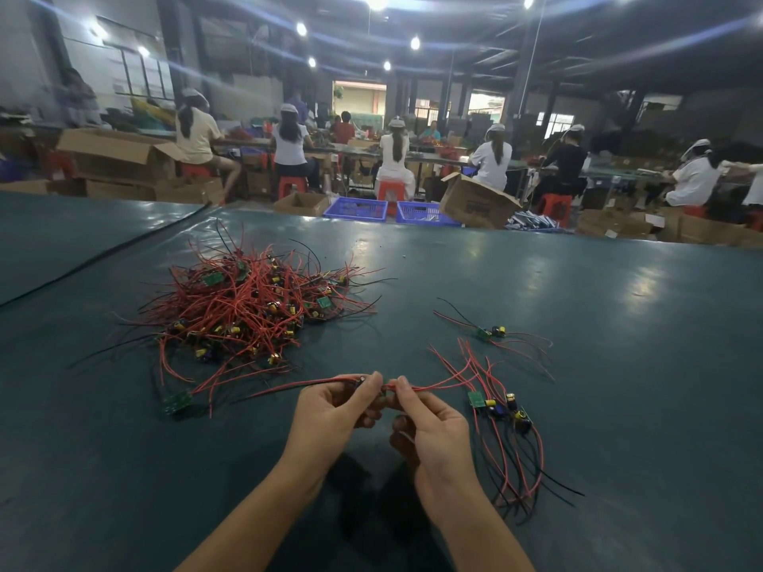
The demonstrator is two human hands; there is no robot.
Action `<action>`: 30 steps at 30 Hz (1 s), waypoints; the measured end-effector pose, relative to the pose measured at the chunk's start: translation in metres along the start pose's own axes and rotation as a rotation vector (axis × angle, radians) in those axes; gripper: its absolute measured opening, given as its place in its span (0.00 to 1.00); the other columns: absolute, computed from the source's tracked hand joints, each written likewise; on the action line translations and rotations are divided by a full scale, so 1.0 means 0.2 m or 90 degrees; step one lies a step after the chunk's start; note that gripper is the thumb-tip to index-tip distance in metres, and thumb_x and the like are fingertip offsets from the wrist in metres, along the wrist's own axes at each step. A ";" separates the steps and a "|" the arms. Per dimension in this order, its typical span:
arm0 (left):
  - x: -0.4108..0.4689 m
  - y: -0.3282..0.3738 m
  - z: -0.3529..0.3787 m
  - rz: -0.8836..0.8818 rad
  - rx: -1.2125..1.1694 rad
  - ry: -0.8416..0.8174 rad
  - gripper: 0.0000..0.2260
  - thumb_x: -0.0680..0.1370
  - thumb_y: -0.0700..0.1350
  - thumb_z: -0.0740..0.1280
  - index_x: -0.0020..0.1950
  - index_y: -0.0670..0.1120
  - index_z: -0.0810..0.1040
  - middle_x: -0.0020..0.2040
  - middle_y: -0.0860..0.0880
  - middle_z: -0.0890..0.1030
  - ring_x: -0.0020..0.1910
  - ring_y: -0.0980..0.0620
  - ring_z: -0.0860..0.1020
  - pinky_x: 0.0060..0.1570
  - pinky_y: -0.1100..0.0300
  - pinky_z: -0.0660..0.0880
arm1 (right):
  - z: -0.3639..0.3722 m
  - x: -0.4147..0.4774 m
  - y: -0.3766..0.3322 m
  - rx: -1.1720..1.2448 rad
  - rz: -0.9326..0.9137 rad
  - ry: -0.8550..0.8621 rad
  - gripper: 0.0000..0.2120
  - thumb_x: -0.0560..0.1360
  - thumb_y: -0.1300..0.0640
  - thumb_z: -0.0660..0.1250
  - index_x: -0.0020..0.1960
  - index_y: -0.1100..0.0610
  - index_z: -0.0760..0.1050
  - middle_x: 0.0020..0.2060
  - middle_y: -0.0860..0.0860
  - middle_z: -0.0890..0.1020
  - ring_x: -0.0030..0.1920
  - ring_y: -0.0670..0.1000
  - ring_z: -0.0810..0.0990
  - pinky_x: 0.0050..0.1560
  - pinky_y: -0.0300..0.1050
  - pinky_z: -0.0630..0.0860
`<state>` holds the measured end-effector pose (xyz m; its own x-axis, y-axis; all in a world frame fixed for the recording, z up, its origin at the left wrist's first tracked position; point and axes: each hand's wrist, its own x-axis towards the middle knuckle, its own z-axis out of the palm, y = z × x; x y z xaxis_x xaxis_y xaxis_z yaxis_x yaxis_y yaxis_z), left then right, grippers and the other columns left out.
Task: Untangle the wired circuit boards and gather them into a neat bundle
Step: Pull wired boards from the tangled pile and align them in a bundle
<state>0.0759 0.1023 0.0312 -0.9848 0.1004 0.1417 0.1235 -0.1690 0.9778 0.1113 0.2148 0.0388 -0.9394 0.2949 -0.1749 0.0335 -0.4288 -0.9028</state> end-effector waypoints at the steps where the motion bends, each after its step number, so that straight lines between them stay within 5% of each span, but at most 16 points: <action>1: 0.00 0.00 0.00 -0.024 -0.033 -0.012 0.12 0.64 0.54 0.73 0.36 0.45 0.86 0.33 0.44 0.84 0.29 0.55 0.78 0.32 0.66 0.76 | 0.00 0.01 0.00 -0.003 0.000 0.020 0.09 0.73 0.56 0.73 0.34 0.56 0.85 0.33 0.50 0.84 0.27 0.43 0.76 0.28 0.38 0.73; 12: 0.01 0.04 -0.01 -0.040 -0.036 -0.050 0.06 0.74 0.41 0.70 0.41 0.39 0.82 0.34 0.42 0.82 0.30 0.53 0.78 0.32 0.64 0.76 | -0.16 0.14 -0.11 0.093 -0.035 0.209 0.04 0.72 0.57 0.74 0.39 0.56 0.82 0.29 0.46 0.82 0.25 0.42 0.71 0.23 0.35 0.67; 19: 0.01 0.02 -0.01 -0.033 -0.068 -0.035 0.08 0.68 0.47 0.72 0.39 0.43 0.85 0.35 0.42 0.83 0.31 0.53 0.79 0.33 0.65 0.77 | -0.04 0.08 0.01 -0.006 -0.025 0.092 0.12 0.70 0.51 0.75 0.31 0.55 0.83 0.25 0.48 0.78 0.21 0.43 0.69 0.21 0.36 0.67; 24: 0.00 0.01 -0.02 -0.034 0.001 -0.079 0.12 0.65 0.54 0.73 0.39 0.45 0.86 0.35 0.43 0.84 0.32 0.53 0.80 0.34 0.64 0.76 | 0.02 0.06 0.04 -0.022 -0.038 0.073 0.09 0.73 0.55 0.73 0.35 0.54 0.86 0.32 0.55 0.81 0.34 0.54 0.74 0.38 0.49 0.74; 30: 0.02 0.04 -0.04 -0.044 -0.010 -0.086 0.09 0.66 0.51 0.72 0.36 0.47 0.86 0.34 0.44 0.83 0.30 0.53 0.79 0.33 0.63 0.76 | -0.13 0.14 -0.09 0.112 -0.041 0.199 0.05 0.75 0.59 0.71 0.40 0.58 0.82 0.24 0.45 0.76 0.19 0.42 0.61 0.19 0.34 0.59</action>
<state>0.0719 0.0927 0.0393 -0.9654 0.2432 0.0947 0.0531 -0.1720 0.9837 0.0922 0.2523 0.0392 -0.7876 0.5605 -0.2562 -0.1068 -0.5335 -0.8390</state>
